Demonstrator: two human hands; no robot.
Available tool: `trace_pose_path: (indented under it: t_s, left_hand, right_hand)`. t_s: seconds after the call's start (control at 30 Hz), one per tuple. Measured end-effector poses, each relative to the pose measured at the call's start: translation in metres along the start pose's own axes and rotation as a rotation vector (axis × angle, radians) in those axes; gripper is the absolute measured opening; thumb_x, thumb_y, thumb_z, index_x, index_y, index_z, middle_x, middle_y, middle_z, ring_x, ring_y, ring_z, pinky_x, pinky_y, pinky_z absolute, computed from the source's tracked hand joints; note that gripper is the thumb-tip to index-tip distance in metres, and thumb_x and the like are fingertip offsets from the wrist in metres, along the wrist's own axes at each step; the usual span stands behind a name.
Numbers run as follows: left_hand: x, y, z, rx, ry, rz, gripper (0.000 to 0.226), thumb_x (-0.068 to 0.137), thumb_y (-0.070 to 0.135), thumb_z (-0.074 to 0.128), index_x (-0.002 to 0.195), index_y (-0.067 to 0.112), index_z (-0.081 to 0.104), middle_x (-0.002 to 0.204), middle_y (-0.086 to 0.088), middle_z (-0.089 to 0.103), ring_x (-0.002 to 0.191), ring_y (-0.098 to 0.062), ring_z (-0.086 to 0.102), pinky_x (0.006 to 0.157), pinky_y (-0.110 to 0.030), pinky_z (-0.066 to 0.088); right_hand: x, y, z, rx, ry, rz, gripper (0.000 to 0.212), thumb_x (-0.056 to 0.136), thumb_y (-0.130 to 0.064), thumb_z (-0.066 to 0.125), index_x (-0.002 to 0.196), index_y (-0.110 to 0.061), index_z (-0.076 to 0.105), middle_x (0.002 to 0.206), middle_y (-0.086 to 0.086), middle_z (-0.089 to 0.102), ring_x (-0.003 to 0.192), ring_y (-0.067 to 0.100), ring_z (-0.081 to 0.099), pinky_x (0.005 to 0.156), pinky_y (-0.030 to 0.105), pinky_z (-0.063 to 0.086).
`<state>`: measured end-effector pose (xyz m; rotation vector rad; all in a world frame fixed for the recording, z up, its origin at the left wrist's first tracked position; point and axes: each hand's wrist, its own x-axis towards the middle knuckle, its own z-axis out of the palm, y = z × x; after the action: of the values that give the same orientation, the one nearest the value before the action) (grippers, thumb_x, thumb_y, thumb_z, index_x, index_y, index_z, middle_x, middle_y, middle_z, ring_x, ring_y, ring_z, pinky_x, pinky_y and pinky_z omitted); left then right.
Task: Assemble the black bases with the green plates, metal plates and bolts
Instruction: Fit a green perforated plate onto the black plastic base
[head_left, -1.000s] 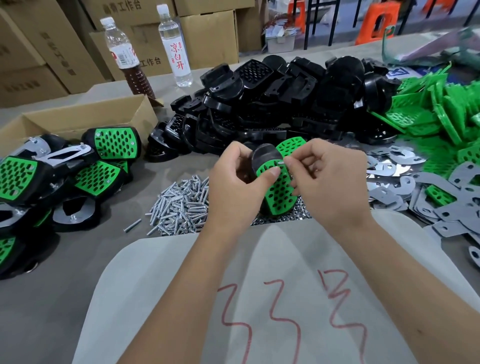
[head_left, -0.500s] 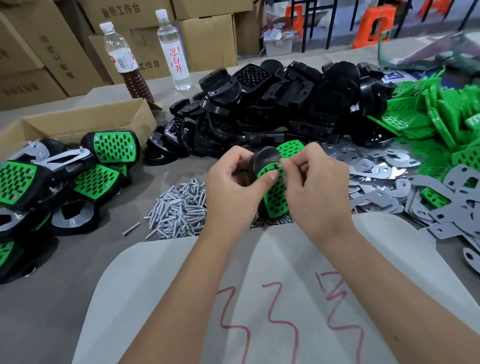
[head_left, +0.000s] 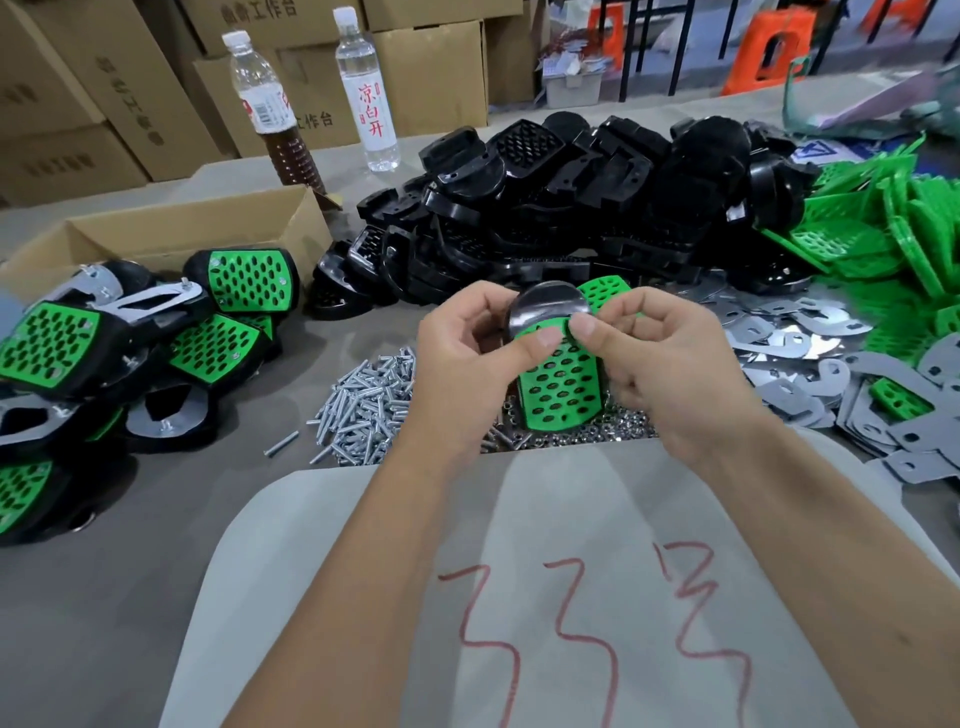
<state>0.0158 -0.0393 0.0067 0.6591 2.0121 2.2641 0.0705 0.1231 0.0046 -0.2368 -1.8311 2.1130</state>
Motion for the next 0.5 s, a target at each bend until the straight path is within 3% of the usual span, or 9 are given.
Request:
trace_pose_path:
  t_s: [0.07,0.17,0.23,0.3,0.4,0.5]
  left_hand:
    - [0.003,0.004,-0.006,0.001,0.023,-0.006,0.017,0.076,0.007,0.081,0.089,0.017,0.074,0.091,-0.008,0.074,0.086,-0.019,0.067,0.081,-0.043,0.058]
    - [0.008,0.007,-0.017,-0.071,0.217,-0.031,0.017,0.077,0.012,0.081,0.087,0.025,0.077,0.094,-0.007,0.077,0.09,-0.026,0.071,0.081,-0.046,0.061]
    - [0.011,0.007,-0.027,-0.134,0.388,-0.044,0.017,0.081,0.009,0.081,0.09,0.023,0.076,0.091,-0.005,0.078,0.087,-0.023,0.072,0.076,-0.041,0.061]
    - [0.014,0.005,-0.037,-0.184,0.539,-0.066,0.016,0.088,0.004,0.078,0.092,0.018,0.071,0.086,-0.002,0.076,0.085,-0.021,0.069,0.08,-0.046,0.058]
    - [0.016,0.005,-0.044,-0.196,0.641,-0.074,0.017,0.09,0.002,0.076,0.09,0.017,0.068,0.078,0.003,0.073,0.085,-0.022,0.066,0.092,-0.057,0.057]
    - [0.018,0.006,-0.045,-0.184,0.641,-0.075,0.017,0.091,0.004,0.076,0.091,0.018,0.067,0.074,0.007,0.072,0.084,-0.02,0.066,0.089,-0.055,0.059]
  right_hand:
    - [0.0,0.003,0.002,-0.098,-0.017,-0.083,0.026,0.082,-0.03,0.088,0.082,-0.019,0.065,0.067,-0.003,0.061,0.048,0.006,0.047,0.045,0.018,0.038]
    - [-0.005,0.002,0.005,-0.432,-0.12,-0.305,0.02,0.088,-0.017,0.084,0.089,-0.015,0.064,0.07,0.006,0.06,0.054,0.01,0.047,0.054,0.019,0.041]
    - [-0.007,0.0,0.005,-0.708,-0.24,-0.433,0.022,0.084,-0.016,0.087,0.088,-0.016,0.065,0.064,-0.006,0.054,0.055,0.01,0.048,0.059,0.023,0.041]
    - [-0.011,-0.002,0.01,-0.93,-0.382,-0.445,0.022,0.084,-0.034,0.086,0.087,-0.021,0.068,0.074,-0.012,0.053,0.07,0.01,0.055,0.069,0.033,0.047]
    - [-0.02,-0.002,0.034,-1.314,-0.457,-0.332,0.043,0.086,-0.07,0.062,0.093,-0.028,0.064,0.094,-0.009,0.054,0.093,0.018,0.06,0.078,0.038,0.049]
    - [-0.022,0.0,0.055,-1.416,-0.423,-0.319,0.042,0.094,-0.066,0.058,0.095,-0.024,0.06,0.101,-0.004,0.056,0.098,0.027,0.062,0.079,0.039,0.049]
